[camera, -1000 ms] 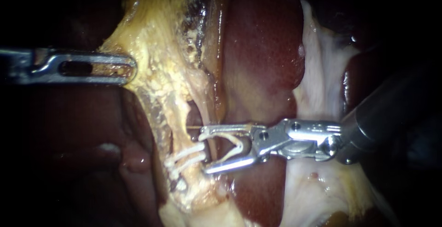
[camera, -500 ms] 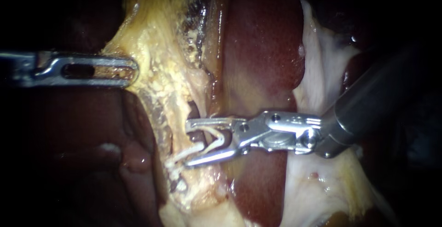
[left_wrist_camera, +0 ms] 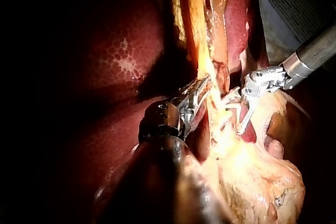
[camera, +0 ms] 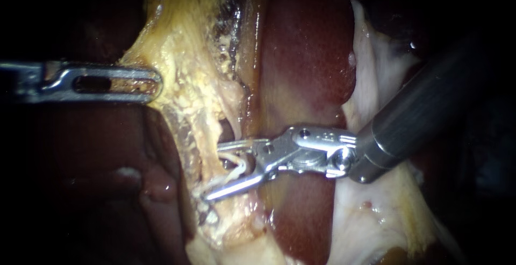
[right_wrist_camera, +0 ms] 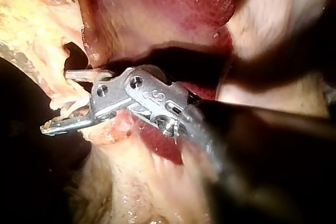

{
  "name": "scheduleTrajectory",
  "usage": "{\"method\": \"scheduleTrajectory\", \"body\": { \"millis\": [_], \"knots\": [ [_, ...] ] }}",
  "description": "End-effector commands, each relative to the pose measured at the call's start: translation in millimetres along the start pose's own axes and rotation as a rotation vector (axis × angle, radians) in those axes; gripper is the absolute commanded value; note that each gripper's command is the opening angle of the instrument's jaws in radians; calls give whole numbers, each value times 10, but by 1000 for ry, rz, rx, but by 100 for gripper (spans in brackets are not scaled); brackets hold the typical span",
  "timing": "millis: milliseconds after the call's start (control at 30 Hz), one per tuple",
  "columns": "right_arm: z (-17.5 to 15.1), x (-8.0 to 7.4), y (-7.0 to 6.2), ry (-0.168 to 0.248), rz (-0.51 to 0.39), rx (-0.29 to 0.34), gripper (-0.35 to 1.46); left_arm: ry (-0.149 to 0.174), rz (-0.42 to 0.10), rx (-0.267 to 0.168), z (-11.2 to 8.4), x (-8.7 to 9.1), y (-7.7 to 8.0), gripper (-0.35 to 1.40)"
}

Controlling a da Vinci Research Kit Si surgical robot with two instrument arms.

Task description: Clipping third clip left tube

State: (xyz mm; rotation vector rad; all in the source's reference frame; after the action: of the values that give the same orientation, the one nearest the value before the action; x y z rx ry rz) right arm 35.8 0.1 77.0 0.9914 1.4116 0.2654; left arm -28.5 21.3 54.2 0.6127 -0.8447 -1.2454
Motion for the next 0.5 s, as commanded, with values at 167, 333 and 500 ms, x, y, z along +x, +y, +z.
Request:
{"method": "scheduleTrajectory", "body": {
  "millis": [167,333,500],
  "knots": [
    [-3,3,-2,-12,10,38,53,1,1,2,0,-2,6,-35],
    [1,4,-3,-5,25,53,53,1,1,2,0,-2,9,-35],
    [6,8,-8,19,33,91,53,1,2,2,0,-2,10,-35]
  ]
}}
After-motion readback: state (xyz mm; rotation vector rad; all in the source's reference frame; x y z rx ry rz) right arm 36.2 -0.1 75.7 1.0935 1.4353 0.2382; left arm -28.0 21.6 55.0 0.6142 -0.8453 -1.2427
